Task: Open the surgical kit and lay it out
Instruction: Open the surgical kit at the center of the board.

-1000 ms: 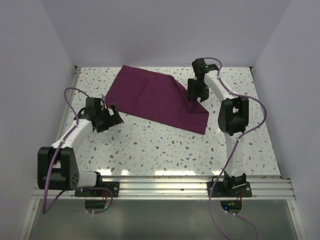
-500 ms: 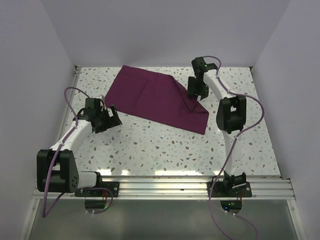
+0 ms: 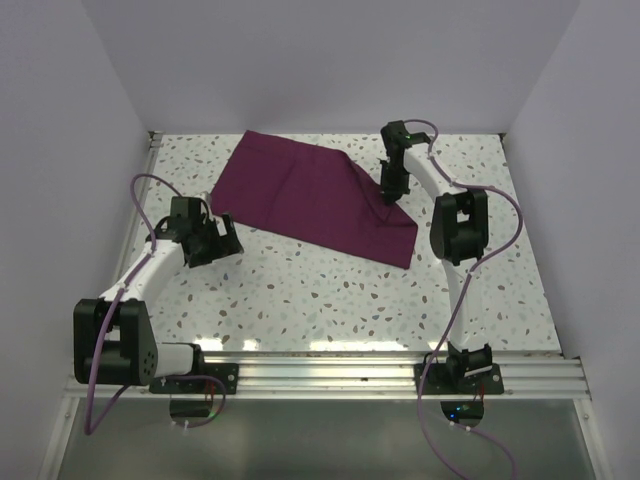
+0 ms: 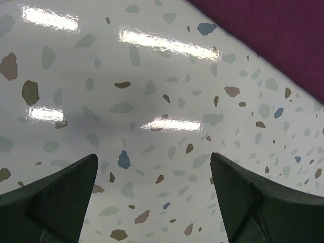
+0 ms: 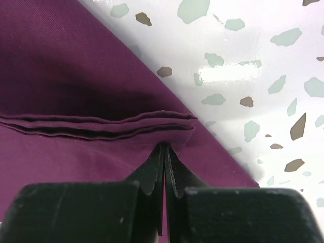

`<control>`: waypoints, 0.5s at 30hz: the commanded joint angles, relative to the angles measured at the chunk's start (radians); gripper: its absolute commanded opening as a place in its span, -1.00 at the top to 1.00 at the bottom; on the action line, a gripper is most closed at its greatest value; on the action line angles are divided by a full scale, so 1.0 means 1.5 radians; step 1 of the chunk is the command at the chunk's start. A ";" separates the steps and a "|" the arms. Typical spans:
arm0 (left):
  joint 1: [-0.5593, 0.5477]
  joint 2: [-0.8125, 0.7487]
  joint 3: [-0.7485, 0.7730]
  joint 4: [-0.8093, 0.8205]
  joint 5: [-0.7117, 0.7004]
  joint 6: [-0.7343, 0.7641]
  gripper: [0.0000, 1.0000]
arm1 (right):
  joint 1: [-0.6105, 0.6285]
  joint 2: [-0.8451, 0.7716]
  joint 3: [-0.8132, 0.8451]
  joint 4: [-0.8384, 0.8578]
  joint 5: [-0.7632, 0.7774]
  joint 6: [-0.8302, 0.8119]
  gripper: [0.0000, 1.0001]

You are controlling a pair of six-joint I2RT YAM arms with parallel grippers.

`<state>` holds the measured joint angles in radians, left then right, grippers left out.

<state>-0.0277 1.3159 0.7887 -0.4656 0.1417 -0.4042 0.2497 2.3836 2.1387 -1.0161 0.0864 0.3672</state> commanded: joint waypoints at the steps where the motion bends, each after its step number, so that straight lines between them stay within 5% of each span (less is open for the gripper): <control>1: -0.003 -0.013 0.016 -0.010 -0.003 0.021 -0.92 | 0.000 -0.009 0.021 0.014 -0.007 0.004 1.00; 12: -0.003 -0.014 0.010 -0.008 0.003 0.023 -0.92 | -0.022 -0.080 0.043 0.016 0.116 0.019 1.00; 13: -0.003 -0.014 0.010 -0.008 0.003 0.023 -0.92 | -0.026 -0.081 0.041 0.017 0.113 0.022 0.88; 15: -0.003 -0.015 0.008 -0.007 0.003 0.024 -0.92 | -0.035 -0.086 0.025 0.036 0.093 0.022 -0.06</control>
<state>-0.0277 1.3159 0.7887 -0.4801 0.1421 -0.3988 0.2256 2.3451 2.1761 -1.0103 0.2035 0.3946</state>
